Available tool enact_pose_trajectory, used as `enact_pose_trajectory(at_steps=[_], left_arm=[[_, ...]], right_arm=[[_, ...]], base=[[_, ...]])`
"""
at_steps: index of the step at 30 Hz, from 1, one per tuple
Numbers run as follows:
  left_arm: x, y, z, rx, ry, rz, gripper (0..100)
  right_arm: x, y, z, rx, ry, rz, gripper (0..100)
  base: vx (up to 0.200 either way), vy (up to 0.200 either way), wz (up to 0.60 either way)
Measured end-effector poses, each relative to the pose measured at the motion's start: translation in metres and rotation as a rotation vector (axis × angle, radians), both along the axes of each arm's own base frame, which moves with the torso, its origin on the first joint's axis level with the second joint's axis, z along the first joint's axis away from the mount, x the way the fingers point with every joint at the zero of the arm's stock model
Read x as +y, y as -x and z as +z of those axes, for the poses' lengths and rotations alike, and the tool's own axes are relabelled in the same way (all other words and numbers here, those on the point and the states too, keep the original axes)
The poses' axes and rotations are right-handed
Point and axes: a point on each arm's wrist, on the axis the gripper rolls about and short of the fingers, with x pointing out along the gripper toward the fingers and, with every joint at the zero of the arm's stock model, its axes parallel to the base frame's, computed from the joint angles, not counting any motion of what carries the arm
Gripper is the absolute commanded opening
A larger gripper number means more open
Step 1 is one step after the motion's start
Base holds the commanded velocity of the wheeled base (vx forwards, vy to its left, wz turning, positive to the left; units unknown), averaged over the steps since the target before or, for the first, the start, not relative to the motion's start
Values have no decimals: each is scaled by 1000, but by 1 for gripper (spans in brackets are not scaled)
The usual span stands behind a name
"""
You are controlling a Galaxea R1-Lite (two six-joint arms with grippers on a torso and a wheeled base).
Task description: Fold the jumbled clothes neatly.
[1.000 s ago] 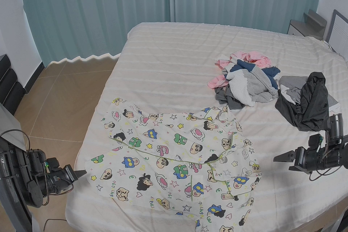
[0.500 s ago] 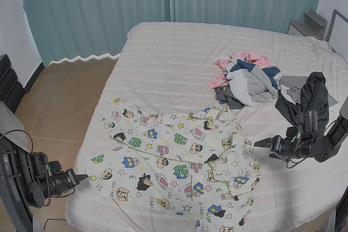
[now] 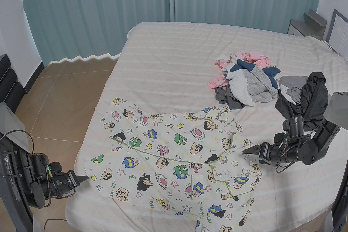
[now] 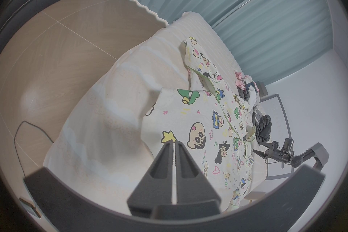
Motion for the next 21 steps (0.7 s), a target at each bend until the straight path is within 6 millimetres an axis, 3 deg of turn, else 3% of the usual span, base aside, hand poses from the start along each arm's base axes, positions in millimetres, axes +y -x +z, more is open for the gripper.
enact_pose_trajectory(at_steps=[11, 21], left_arm=[[0, 0, 0, 0, -1, -1, 0], [0, 0, -1, 2, -1, -1, 0]], right_arm=[[-10, -13, -4, -18, 6, -29, 100], [-9, -25, -25, -67, 78, -59, 100]], base=[[0, 0, 0], [0, 0, 0]])
